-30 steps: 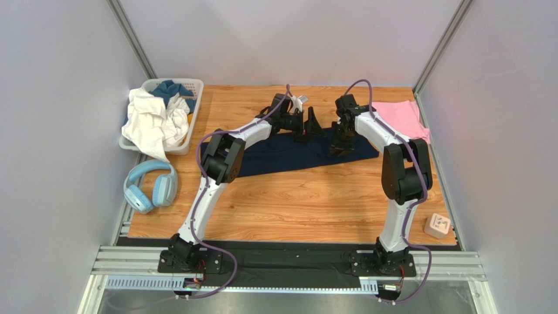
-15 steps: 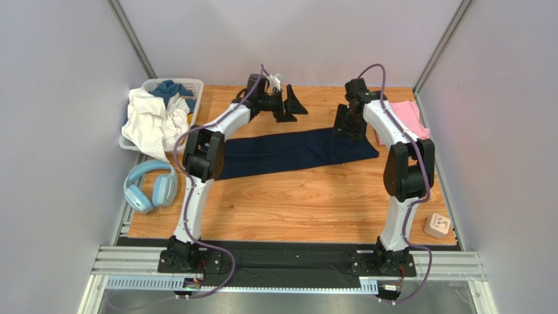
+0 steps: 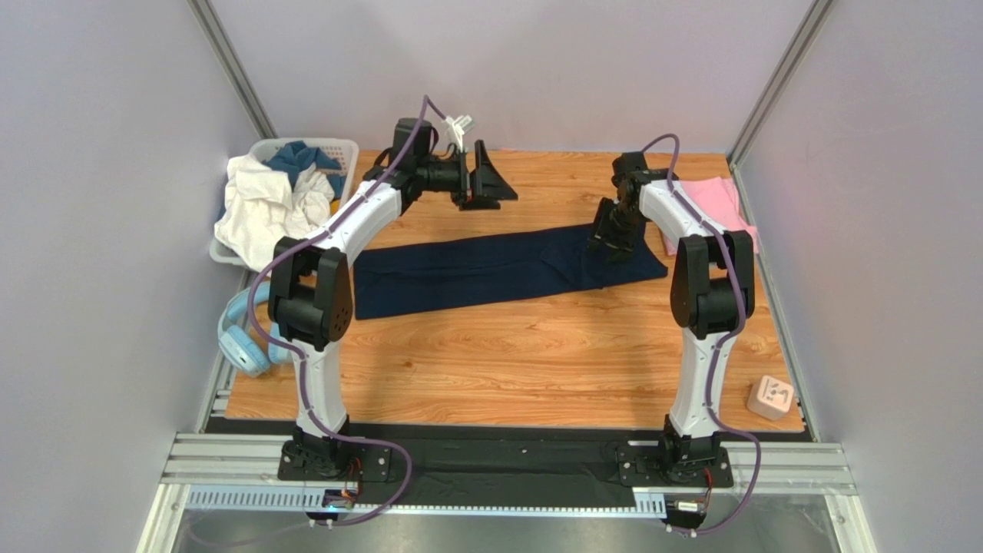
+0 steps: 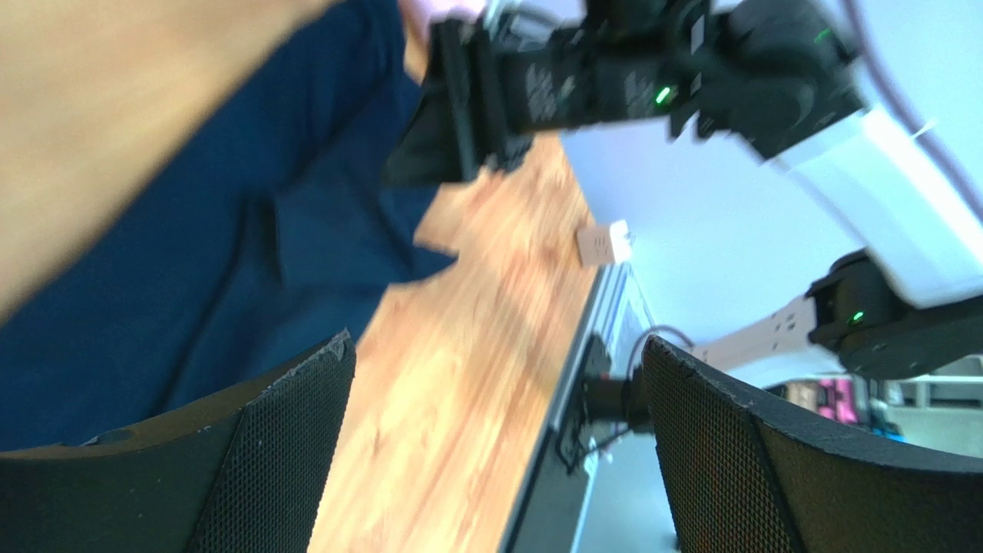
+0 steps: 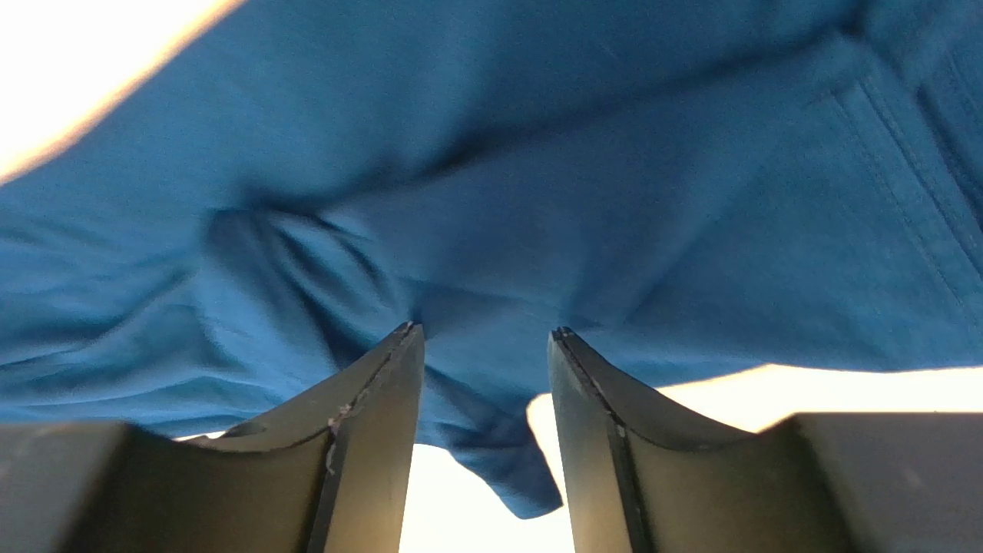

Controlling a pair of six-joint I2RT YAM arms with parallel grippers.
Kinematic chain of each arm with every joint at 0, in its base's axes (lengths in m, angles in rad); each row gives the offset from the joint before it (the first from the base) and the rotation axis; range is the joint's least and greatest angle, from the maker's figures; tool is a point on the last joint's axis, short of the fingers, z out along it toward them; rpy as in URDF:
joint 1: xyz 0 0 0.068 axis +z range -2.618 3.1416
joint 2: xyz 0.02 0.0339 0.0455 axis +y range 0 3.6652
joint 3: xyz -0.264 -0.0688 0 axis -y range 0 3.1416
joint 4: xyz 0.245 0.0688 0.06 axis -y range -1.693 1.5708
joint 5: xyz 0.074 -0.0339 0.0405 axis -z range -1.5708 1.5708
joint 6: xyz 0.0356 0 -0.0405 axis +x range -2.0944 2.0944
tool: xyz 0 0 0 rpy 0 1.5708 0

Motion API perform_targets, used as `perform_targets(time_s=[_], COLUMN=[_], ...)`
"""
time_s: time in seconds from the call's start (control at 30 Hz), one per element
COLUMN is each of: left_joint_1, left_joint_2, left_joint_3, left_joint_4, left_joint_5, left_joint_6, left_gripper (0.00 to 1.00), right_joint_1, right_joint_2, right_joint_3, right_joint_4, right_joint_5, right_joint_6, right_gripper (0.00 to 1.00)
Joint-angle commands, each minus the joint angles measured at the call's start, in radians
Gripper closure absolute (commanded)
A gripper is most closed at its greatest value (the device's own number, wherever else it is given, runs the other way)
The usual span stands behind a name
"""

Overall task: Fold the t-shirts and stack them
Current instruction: Fold the other side of the tshirt into a rectangle

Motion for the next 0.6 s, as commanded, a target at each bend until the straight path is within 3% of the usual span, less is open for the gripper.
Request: perform_targets(time_s=[0.0, 0.23, 0.37, 0.57], left_joint_1=[0.0, 0.026, 0.052, 0.082], left_joint_2=[-0.069, -0.092, -0.095, -0.142], left_joint_3=[-0.096, -0.158, -0.178, -0.257], left_joint_4=[-0.134, -0.376, -0.488, -0.533], left_joint_5=[0.037, 0.021, 0.013, -0.015], left_joint_6=[0.129, 0.404, 0.473, 0.538], left_gripper=[0.0, 0.0, 0.0, 0.0], right_joint_1=[-0.042, -0.119, -0.17, -0.205], right_joint_2=[-0.086, -0.093, -0.076, -0.027], right_joint_3=[-0.07, -0.122, -0.116, -0.104], right_joint_4=[0.025, 0.063, 0.099, 0.161], right_joint_5=[0.012, -0.032, -0.077, -0.181], right_joint_6=[0.02, 0.036, 0.047, 0.084], right_gripper=[0.48, 0.46, 0.47, 0.5])
